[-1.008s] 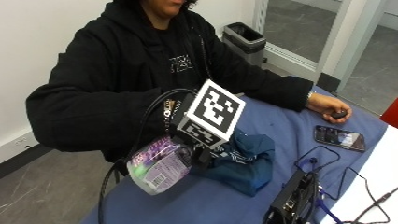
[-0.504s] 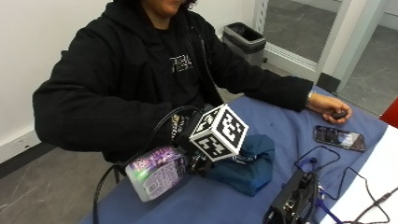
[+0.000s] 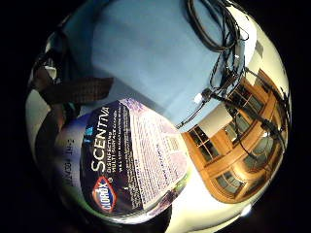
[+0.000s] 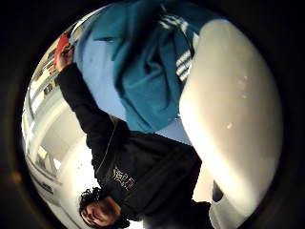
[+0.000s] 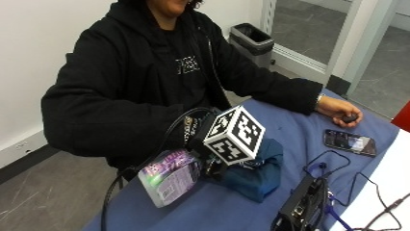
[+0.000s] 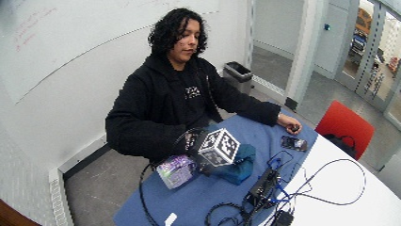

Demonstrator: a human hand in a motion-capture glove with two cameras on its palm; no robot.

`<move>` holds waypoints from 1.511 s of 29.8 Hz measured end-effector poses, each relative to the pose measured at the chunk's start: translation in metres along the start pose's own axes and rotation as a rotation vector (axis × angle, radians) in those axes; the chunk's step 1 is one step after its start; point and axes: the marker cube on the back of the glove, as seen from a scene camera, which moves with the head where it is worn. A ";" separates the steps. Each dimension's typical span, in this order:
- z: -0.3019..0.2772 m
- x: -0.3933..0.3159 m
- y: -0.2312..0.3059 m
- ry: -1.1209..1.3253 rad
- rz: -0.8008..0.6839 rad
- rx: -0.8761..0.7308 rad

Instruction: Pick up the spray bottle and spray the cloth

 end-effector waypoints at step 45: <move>-0.122 -0.215 -0.115 -1.064 -0.775 0.956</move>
